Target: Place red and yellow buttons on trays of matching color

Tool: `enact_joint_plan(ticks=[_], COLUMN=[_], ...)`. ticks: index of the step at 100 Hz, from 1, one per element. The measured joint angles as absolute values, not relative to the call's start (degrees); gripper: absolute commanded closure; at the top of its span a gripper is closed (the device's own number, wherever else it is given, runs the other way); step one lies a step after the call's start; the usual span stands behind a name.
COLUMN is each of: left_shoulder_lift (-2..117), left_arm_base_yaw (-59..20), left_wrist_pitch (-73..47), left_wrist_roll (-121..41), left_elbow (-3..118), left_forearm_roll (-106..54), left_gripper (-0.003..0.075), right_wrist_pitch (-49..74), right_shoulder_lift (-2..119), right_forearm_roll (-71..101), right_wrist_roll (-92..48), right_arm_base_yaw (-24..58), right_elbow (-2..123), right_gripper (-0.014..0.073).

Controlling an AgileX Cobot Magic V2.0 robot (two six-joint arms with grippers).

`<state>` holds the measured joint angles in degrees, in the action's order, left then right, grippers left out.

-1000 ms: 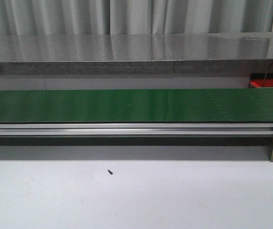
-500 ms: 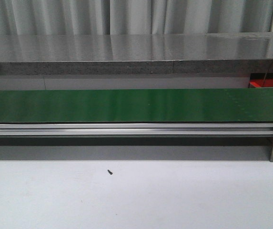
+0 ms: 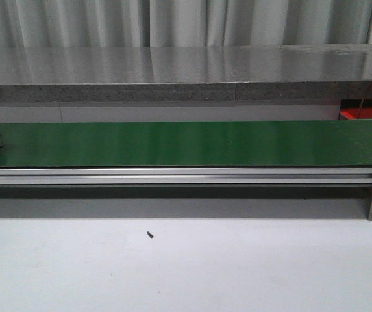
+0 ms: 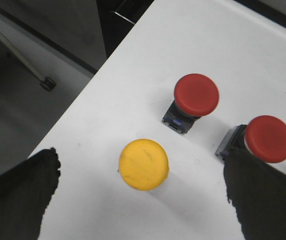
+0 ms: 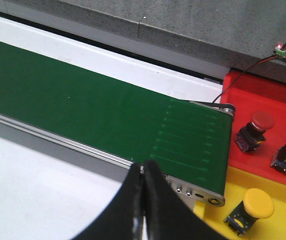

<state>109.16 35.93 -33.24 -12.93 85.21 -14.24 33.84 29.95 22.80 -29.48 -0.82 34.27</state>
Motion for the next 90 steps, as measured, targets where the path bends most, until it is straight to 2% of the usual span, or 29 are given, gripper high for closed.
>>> enact_joint_plan(ticks=[39, 90], left_shoulder_lift=[117.41, 123.20], left_arm_base_yaw=[36.00, 33.42], left_wrist_pitch=[-30.52, -30.99], left_wrist_roll=[-12.84, -12.84], left_elbow=[85.42, 92.73], left_forearm_roll=[-14.62, -14.97], left_gripper=[0.0072, 0.0103], right_wrist_pitch=[33.84, 33.84], right_shoulder_lift=[29.95, 29.95], right_forearm_roll=[22.80, 22.80], right_wrist_roll=[-29.48, -29.48], right_arm_base_yaw=[-0.82, -0.82], right_elbow=[34.27, 34.27], right_gripper=[0.0662, 0.0662])
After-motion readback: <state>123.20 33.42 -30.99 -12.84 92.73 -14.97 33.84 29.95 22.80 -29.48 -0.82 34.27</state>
